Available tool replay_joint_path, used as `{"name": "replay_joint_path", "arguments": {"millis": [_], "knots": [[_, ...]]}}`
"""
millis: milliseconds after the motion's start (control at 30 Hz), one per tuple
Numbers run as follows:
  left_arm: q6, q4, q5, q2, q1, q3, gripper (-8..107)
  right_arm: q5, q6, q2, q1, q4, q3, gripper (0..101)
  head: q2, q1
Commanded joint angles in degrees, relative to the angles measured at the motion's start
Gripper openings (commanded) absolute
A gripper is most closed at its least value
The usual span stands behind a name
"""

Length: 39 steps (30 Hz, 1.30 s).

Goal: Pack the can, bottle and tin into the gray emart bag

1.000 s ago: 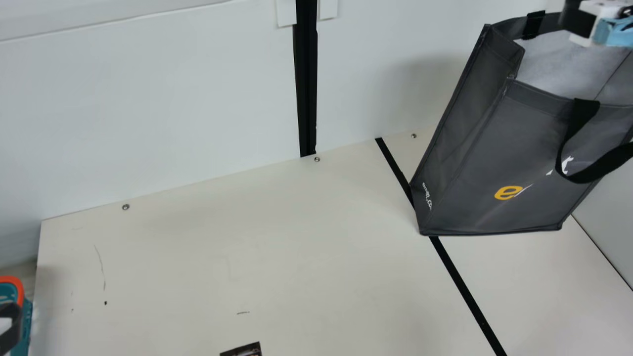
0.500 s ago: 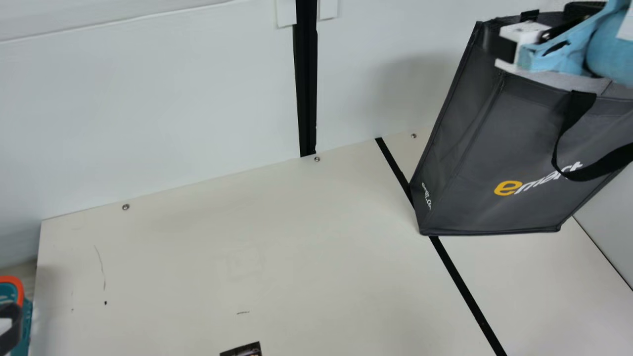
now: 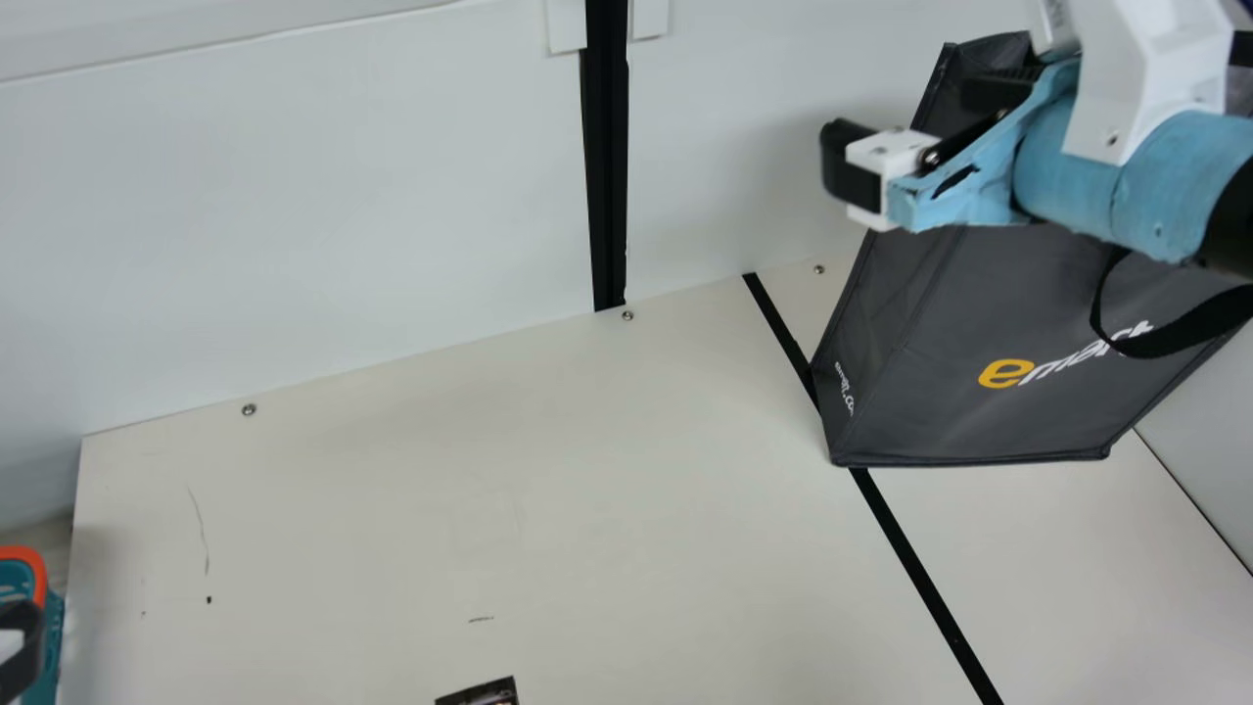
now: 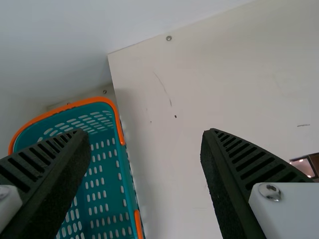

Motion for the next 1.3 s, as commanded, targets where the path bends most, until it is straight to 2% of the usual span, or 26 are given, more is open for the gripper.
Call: {"name": "replay_joint_path", "arguments": {"millis": [0,400,933,1267], "knots": [[0.00,0.00,0.00,0.00,0.00,0.00,90,0.32,0.50,-0.47,1.22,-0.18,1.22,91,-0.05,-1.30],[0.00,0.00,0.11,0.00,0.00,0.00,90,2.79,2.78,-4.47,5.63,-0.91,8.01,91,-0.05,-1.30],[0.00,0.00,0.00,0.00,0.00,0.00,90,8.34,2.94,-8.25,6.66,-0.70,14.77,91,-0.05,-1.30],[0.00,0.00,0.11,0.00,0.00,0.00,90,9.11,1.97,-9.89,6.98,-0.59,18.95,91,-0.05,-1.30]]}}
